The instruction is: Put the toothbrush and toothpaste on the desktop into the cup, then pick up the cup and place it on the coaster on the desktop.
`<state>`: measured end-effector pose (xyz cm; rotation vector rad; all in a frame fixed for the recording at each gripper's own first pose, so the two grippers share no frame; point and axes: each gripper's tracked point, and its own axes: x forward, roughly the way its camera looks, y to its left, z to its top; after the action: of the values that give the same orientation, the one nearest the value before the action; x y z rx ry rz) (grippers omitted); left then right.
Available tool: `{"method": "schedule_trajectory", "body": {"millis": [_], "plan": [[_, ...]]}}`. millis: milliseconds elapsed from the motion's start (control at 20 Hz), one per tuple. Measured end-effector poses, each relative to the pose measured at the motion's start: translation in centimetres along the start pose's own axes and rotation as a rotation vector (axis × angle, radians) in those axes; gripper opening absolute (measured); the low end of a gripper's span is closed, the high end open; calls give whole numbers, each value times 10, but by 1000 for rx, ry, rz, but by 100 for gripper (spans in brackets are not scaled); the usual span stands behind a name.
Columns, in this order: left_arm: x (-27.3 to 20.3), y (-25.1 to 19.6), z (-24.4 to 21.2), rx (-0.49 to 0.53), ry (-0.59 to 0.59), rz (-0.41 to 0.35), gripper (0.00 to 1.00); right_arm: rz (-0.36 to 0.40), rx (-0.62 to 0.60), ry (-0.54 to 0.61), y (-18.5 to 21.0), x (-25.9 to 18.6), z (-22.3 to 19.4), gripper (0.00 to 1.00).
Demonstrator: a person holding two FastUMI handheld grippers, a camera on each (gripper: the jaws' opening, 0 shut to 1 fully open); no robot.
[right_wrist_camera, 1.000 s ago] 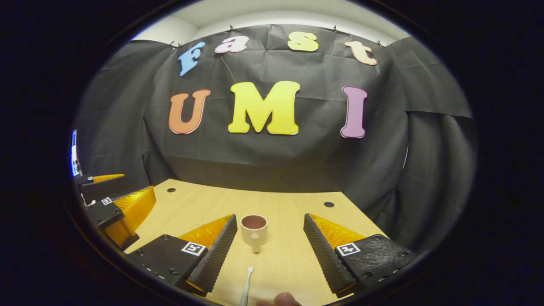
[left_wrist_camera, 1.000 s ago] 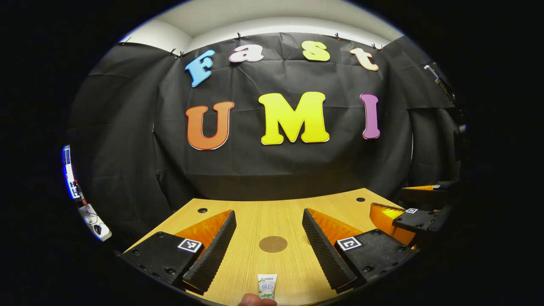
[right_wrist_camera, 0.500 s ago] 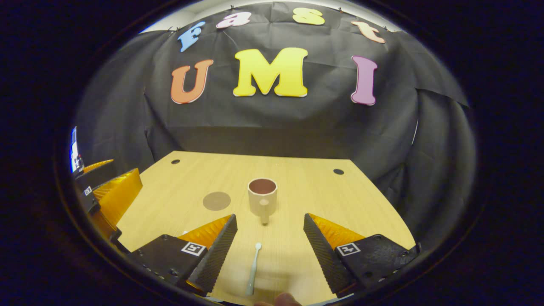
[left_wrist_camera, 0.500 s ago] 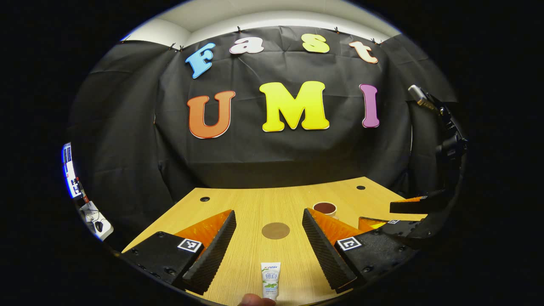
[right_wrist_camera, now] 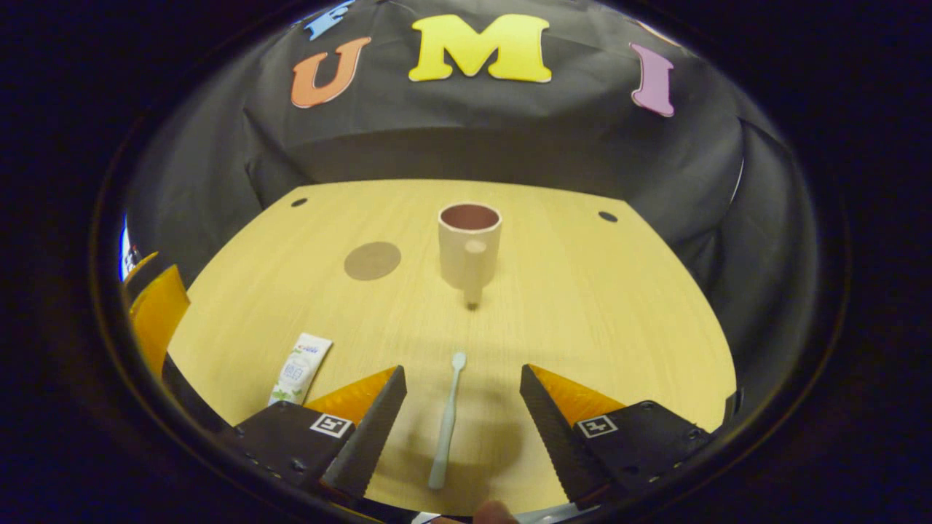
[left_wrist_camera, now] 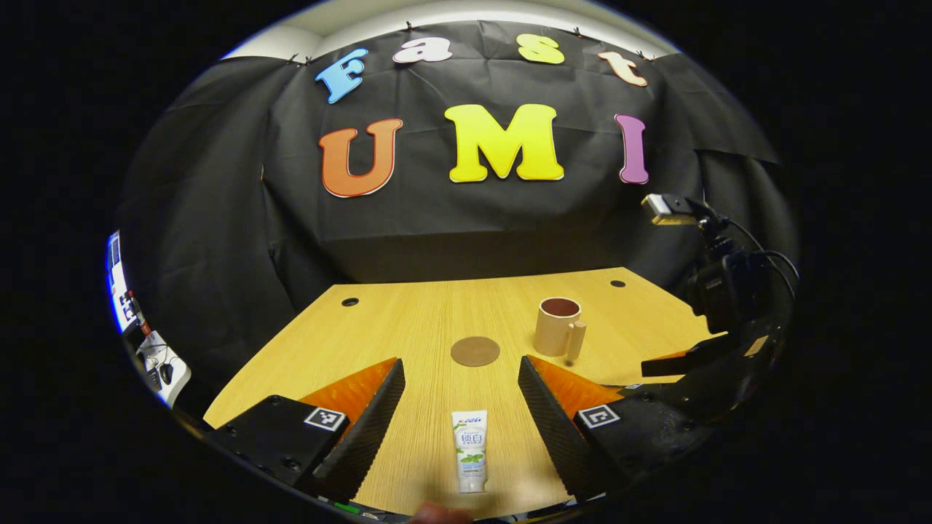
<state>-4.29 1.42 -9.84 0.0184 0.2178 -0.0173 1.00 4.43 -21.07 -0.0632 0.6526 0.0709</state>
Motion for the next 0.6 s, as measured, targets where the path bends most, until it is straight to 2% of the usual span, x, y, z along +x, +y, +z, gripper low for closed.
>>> {"method": "schedule_trajectory", "body": {"millis": [200, 400, 450, 600], "plan": [[5, 6, -15, -7, 54, 2, 100, -1, 7, 115, 5, 24, -23, 96], [7, 11, -20, -23, 79, -2, 99, 2, 10, 175, 9, 38, -36, 98], [7, 12, -21, -21, 81, -2, 100, -1, 14, 187, 9, 41, -38, 95], [9, 12, -23, -23, 93, -7, 99, -1, 41, 219, 10, 46, -42, 77]]}}
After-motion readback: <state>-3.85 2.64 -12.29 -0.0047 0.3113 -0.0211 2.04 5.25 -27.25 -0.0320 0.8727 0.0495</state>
